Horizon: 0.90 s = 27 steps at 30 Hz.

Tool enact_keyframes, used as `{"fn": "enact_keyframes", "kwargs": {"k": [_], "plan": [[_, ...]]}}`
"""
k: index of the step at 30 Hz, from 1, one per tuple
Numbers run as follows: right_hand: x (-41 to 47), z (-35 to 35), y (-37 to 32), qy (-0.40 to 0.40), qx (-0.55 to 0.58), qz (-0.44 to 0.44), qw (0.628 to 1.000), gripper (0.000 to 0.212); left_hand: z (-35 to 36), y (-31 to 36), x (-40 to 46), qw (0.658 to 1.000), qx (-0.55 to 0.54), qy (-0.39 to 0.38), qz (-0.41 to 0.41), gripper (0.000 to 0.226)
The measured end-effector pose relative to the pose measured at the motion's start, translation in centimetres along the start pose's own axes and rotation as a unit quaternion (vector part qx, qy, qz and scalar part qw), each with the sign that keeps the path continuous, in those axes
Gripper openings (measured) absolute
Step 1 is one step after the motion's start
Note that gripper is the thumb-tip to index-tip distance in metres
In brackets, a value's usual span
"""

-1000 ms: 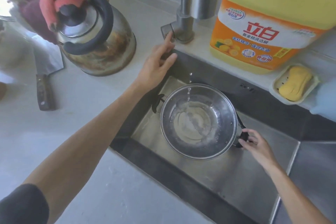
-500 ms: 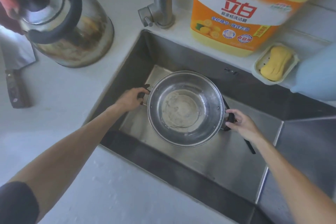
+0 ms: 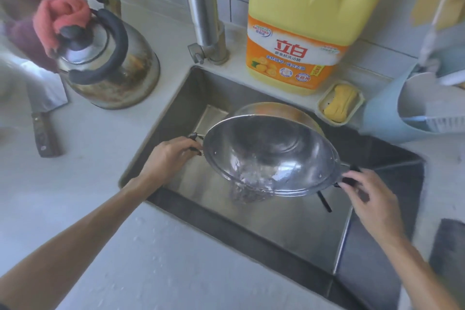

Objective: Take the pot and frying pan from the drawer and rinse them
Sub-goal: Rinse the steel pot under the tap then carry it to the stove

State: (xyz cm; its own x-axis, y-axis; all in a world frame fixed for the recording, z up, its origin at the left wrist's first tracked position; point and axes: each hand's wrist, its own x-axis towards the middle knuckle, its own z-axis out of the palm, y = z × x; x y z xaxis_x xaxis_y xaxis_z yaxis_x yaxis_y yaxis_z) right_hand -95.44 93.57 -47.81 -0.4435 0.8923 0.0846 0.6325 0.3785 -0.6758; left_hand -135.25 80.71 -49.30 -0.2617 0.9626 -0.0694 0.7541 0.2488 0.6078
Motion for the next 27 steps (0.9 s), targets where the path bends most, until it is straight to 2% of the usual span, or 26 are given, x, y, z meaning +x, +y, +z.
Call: {"fn": "enact_keyframes", "kwargs": {"k": [2, 4, 6, 9, 12, 13, 15, 18, 19, 20, 21, 22, 23, 26, 27], "plan": [[-0.7, -1.5, -0.3, 0.057, -0.051, -0.081, 0.994, 0.015, -0.4, 1.1, -0.7, 0.998, 0.015, 0.052, 0.045, 0.010], [-1.6, -2.8, -0.4, 0.114, -0.101, -0.142, 0.978, 0.011, -0.9, 2.2, -1.3, 0.991, 0.027, 0.100, 0.081, 0.013], [-2.3, -4.1, -0.8, 0.164, -0.109, -0.141, 0.970, 0.009, -1.6, 3.7, -1.7, 0.983, 0.052, 0.130, 0.120, 0.013], [-3.2, -6.7, -2.4, 0.211, -0.100, -0.129, 0.964, 0.008, -3.1, 6.2, -2.2, 0.975, 0.077, 0.128, 0.167, 0.030], [-4.3, -10.1, -3.9, 0.212, -0.077, -0.119, 0.967, 0.007, -5.4, 9.5, -2.6, 0.970, 0.079, 0.124, 0.194, 0.024], [-4.8, -11.4, -4.6, 0.198, -0.050, -0.099, 0.974, 0.010, -6.3, 10.7, -2.7, 0.968, 0.072, 0.118, 0.211, 0.020], [-6.1, -14.0, -6.3, 0.158, 0.013, -0.038, 0.987, 0.031, -7.9, 13.1, -2.7, 0.962, 0.068, 0.087, 0.251, 0.017], [-8.9, -16.8, -6.4, 0.138, 0.100, 0.075, 0.983, 0.021, -9.5, 16.5, -3.0, 0.965, 0.056, 0.001, 0.255, 0.016], [-10.1, -17.5, -6.3, 0.133, 0.132, 0.109, 0.976, 0.027, -9.5, 17.3, -3.1, 0.972, 0.032, -0.025, 0.233, 0.016], [-11.5, -17.9, -6.1, 0.138, 0.144, 0.123, 0.972, 0.036, -9.4, 17.9, -3.1, 0.976, 0.001, -0.044, 0.214, 0.017], [-13.1, -18.2, -6.4, 0.146, 0.151, 0.139, 0.968, 0.036, -9.2, 18.6, -3.0, 0.977, -0.037, -0.069, 0.198, 0.019], [-14.5, -18.8, -7.1, 0.157, 0.155, 0.155, 0.963, 0.027, -8.9, 19.4, -2.8, 0.974, -0.076, -0.097, 0.191, 0.021], [-16.0, -19.5, -8.1, 0.164, 0.159, 0.175, 0.958, 0.021, -8.6, 20.3, -2.5, 0.968, -0.106, -0.123, 0.192, 0.023], [-21.4, -21.0, -10.0, 0.216, 0.180, 0.265, 0.922, 0.039, -7.3, 24.2, -2.4, 0.943, -0.166, -0.179, 0.226, 0.029], [-23.3, -21.7, -11.1, 0.235, 0.183, 0.289, 0.910, 0.036, -6.6, 25.8, -2.4, 0.935, -0.182, -0.195, 0.235, 0.031]]}}
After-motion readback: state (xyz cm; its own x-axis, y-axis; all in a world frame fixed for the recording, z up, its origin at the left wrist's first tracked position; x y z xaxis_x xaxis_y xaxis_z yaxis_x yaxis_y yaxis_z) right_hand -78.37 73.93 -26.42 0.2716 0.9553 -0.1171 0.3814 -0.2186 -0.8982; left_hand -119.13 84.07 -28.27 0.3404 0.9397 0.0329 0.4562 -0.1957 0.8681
